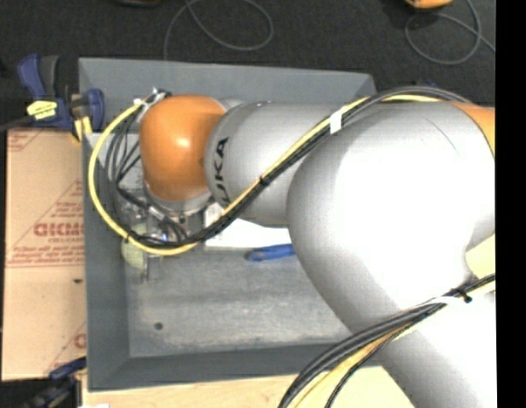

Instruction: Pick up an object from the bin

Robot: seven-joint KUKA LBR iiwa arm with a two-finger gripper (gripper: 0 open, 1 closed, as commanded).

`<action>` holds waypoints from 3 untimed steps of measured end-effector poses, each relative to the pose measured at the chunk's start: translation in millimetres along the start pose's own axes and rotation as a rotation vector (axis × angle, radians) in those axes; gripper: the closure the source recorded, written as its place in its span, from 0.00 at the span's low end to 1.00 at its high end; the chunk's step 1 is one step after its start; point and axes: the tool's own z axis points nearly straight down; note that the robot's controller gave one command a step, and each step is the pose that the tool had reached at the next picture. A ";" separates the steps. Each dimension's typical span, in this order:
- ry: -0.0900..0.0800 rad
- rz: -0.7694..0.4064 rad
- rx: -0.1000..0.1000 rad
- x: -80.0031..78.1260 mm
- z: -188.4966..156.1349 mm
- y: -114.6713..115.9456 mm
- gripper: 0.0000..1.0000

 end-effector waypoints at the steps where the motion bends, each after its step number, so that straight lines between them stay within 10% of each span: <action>1: 0.003 0.068 -0.001 2.6 -58.8 1.3 0.00; 3: 0.004 0.127 -0.001 18.0 3.6 4.6 0.00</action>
Offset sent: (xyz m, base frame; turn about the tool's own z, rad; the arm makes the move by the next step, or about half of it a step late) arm 0.0000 0.0000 0.0000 0.0000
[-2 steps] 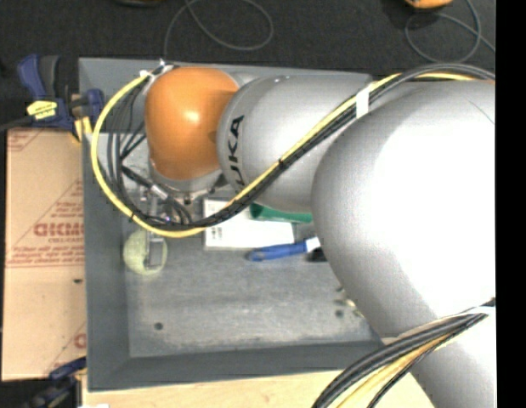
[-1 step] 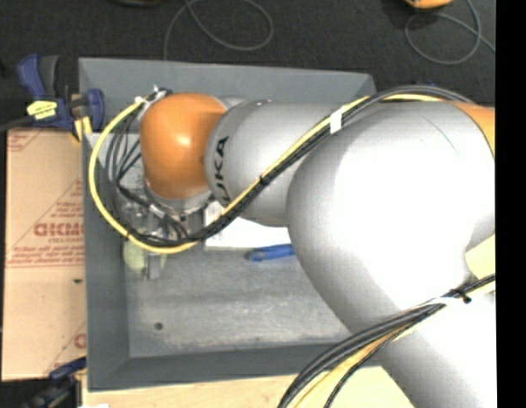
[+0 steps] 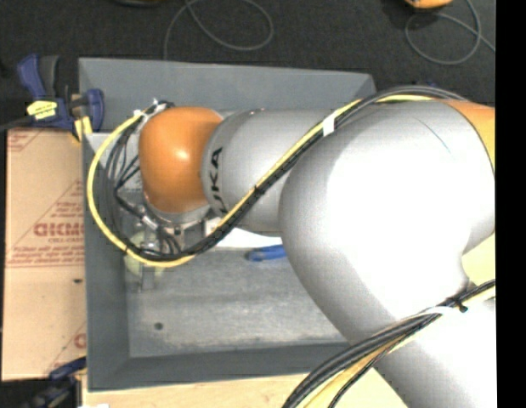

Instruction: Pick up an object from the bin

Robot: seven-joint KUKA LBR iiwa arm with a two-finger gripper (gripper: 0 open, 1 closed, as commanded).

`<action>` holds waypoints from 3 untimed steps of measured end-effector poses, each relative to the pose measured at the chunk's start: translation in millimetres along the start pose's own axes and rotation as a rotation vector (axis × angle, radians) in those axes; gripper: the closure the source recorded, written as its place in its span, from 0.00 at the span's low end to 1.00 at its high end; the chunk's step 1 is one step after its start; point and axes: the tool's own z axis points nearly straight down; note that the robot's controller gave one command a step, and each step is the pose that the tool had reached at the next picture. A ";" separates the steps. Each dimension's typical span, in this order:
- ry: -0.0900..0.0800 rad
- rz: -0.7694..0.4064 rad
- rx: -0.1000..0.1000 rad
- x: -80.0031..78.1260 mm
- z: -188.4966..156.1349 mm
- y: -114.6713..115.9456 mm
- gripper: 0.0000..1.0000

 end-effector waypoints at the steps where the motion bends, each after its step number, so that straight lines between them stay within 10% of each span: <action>1: -0.011 -0.125 -0.001 -21.2 -5.4 -3.0 1.00; 3: -0.005 -0.125 0.000 -19.8 -8.9 -3.6 1.00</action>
Offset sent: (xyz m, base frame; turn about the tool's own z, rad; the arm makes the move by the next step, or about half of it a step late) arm 0.0000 0.0000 0.0000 0.0000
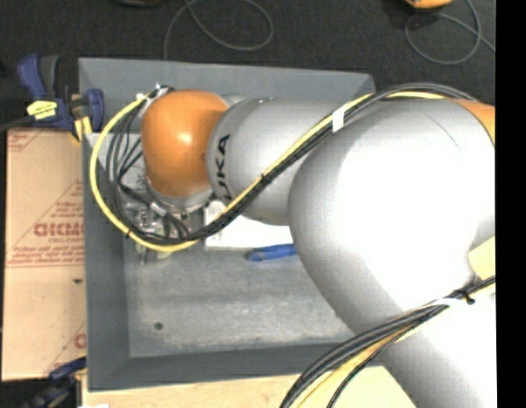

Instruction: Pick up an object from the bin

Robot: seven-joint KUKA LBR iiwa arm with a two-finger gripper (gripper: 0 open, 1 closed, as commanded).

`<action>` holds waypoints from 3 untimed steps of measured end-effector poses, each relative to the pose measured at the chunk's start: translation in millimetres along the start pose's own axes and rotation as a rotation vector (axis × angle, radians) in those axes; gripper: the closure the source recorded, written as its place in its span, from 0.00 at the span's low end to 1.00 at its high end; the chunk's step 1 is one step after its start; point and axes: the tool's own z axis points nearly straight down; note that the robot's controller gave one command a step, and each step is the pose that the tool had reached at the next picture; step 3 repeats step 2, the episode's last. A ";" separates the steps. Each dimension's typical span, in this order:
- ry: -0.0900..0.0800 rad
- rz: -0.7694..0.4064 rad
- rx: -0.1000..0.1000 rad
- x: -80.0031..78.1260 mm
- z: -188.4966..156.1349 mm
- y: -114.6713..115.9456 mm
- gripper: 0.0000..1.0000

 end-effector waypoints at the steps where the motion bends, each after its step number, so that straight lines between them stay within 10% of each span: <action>1: 0.008 0.001 0.002 1.1 -20.9 -0.5 1.00; 3: 0.000 0.001 0.000 -1.5 -40.7 0.0 1.00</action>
Offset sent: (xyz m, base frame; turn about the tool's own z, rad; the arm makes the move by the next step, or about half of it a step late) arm -0.0001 0.0001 0.0091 0.0000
